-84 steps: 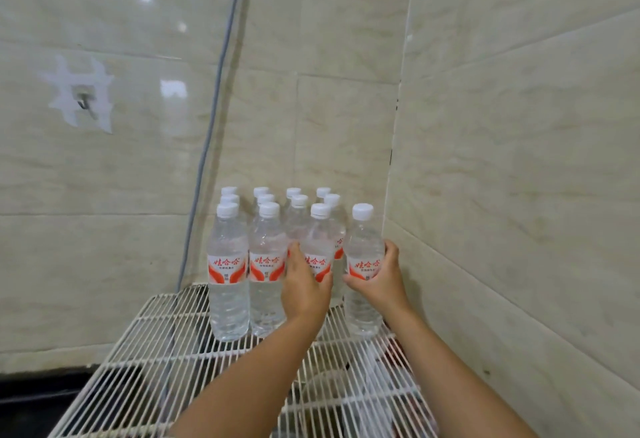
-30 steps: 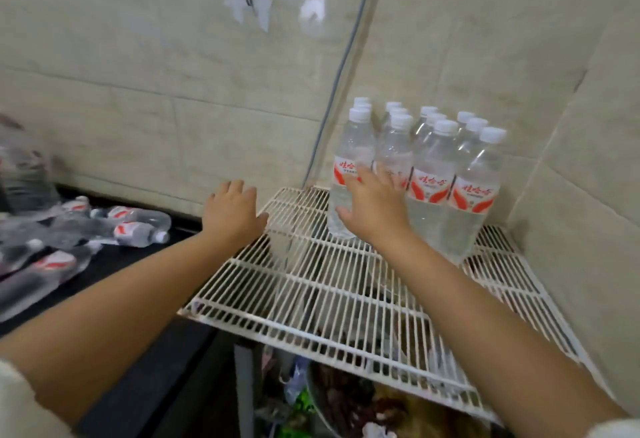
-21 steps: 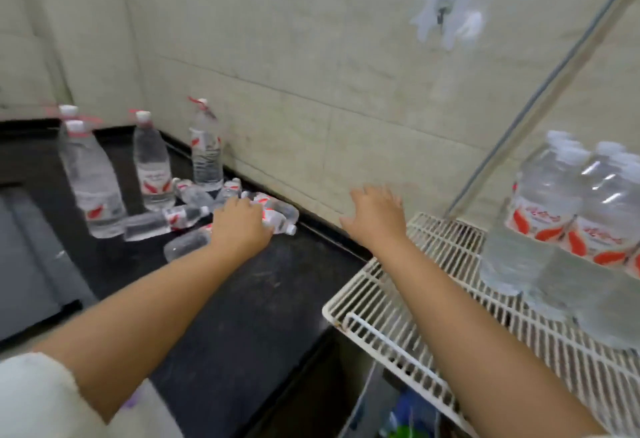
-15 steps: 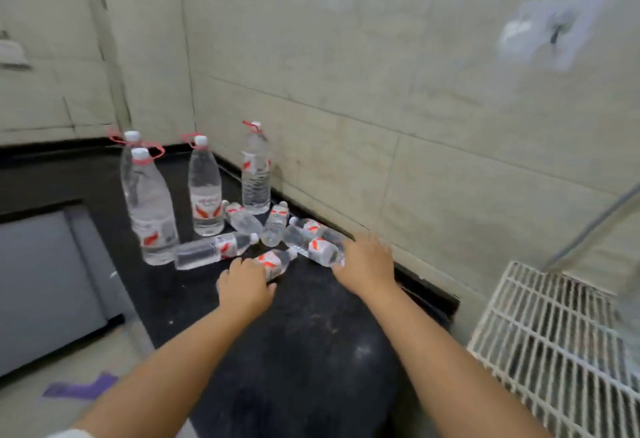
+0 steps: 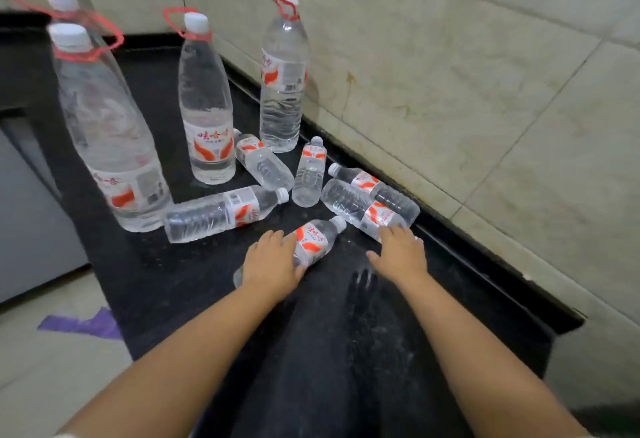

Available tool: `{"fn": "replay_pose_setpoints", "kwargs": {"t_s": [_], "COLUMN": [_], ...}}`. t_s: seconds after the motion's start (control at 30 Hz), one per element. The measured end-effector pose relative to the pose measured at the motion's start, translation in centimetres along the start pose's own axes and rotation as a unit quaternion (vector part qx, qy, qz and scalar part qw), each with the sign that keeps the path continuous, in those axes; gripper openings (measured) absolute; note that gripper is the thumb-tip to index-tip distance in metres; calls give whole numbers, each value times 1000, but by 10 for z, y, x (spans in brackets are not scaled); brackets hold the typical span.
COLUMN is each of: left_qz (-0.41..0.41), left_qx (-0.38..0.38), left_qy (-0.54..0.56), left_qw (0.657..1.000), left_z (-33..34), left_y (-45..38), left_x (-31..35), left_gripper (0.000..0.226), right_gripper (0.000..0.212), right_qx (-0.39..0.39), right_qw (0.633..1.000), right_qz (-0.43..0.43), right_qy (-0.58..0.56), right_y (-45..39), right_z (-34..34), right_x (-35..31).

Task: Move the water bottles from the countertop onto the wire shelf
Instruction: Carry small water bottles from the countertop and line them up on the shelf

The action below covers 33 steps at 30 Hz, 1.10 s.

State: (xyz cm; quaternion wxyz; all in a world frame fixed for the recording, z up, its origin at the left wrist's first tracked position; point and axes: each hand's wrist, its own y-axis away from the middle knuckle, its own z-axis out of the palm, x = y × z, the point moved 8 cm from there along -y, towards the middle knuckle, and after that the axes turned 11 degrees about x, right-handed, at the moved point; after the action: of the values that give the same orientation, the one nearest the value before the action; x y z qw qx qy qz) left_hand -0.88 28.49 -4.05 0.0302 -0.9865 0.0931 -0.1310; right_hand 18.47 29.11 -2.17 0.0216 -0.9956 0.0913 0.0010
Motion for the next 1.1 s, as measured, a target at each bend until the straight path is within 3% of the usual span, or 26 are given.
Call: {"fn": "replay_pose_setpoints", "kwargs": {"t_s": [0.2, 0.4, 0.8, 0.97, 1.1], "left_qz": [86, 77, 72, 55, 44], "left_qx": [-16, -41, -35, -52, -63], "left_qy": [-6, -51, -121, -98, -67], "left_qw": [996, 995, 989, 992, 995], "left_z": [25, 32, 26, 19, 17], "left_y": [-19, -22, -16, -3, 33], "left_x": [7, 6, 18, 18, 14], "left_gripper": [57, 75, 66, 68, 69], "right_gripper": [75, 69, 71, 68, 71], "right_qx": [18, 114, 26, -5, -65], "right_qw": [999, 992, 986, 994, 997], "right_qz": [21, 42, 159, 110, -15], "right_qy": [-33, -19, -45, 1, 40], "right_y": [-64, -56, 43, 89, 113], "right_z": [30, 36, 29, 23, 19], "right_x": [2, 0, 34, 40, 33]}}
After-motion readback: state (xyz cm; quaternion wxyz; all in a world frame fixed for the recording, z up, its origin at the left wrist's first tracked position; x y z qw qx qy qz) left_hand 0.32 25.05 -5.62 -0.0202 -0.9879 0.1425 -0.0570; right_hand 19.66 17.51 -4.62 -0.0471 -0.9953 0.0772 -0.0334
